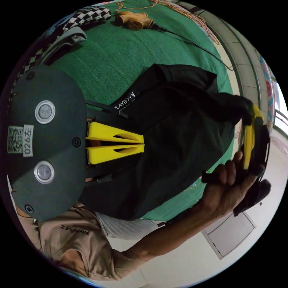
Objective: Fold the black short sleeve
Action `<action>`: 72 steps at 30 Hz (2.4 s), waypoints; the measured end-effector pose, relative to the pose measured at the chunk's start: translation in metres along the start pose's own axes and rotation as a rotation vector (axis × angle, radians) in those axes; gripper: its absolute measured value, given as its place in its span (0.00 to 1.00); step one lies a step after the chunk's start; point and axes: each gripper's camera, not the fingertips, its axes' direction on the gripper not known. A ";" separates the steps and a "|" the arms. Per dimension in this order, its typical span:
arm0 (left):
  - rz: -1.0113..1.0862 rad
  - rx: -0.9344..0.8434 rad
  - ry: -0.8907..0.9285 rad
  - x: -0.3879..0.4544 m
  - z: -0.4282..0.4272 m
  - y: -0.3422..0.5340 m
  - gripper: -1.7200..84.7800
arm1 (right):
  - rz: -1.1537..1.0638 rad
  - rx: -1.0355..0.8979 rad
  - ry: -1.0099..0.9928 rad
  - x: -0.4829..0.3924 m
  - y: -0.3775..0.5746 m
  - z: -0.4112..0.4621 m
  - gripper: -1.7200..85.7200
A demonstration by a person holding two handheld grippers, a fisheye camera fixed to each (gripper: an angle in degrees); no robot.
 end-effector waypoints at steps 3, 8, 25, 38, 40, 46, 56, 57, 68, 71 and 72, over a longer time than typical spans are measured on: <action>0.010 0.008 0.014 0.005 -0.006 -0.001 0.01 | -0.089 -0.120 0.078 -0.005 -0.042 0.030 0.15; -0.002 0.096 0.067 0.020 -0.037 -0.002 0.01 | -0.188 -0.192 0.248 -0.016 -0.050 0.001 0.14; 0.199 0.099 -0.008 0.184 -0.086 -0.031 0.01 | -0.118 -0.490 0.483 -0.012 0.324 -0.172 0.01; 0.223 -0.120 -0.277 0.341 -0.106 0.063 0.01 | -0.072 -0.490 0.487 -0.005 0.359 -0.271 0.05; 0.211 0.004 -0.298 0.371 -0.133 0.082 0.01 | 0.008 -0.402 0.334 0.006 0.360 -0.298 0.10; 0.401 0.323 -0.286 0.501 -0.169 0.135 0.09 | 0.236 -0.325 0.098 0.054 0.385 -0.328 0.11; 0.794 0.159 -0.755 0.660 -0.094 0.154 0.19 | 0.371 -0.212 -0.274 0.072 0.408 -0.395 0.01; 0.826 0.133 -0.786 0.672 -0.089 0.153 0.21 | 0.376 -0.204 -0.305 0.068 0.406 -0.401 0.01; 0.710 0.030 -1.142 0.697 -0.070 0.130 0.08 | 0.255 -0.205 -0.359 -0.023 0.393 -0.429 0.02; 0.619 -0.005 -0.869 0.684 -0.097 0.114 0.07 | 0.145 -0.191 -0.224 -0.063 0.405 -0.433 0.05; 0.568 0.001 -0.766 0.673 -0.110 0.108 0.07 | 0.079 -0.166 -0.131 -0.085 0.413 -0.436 0.07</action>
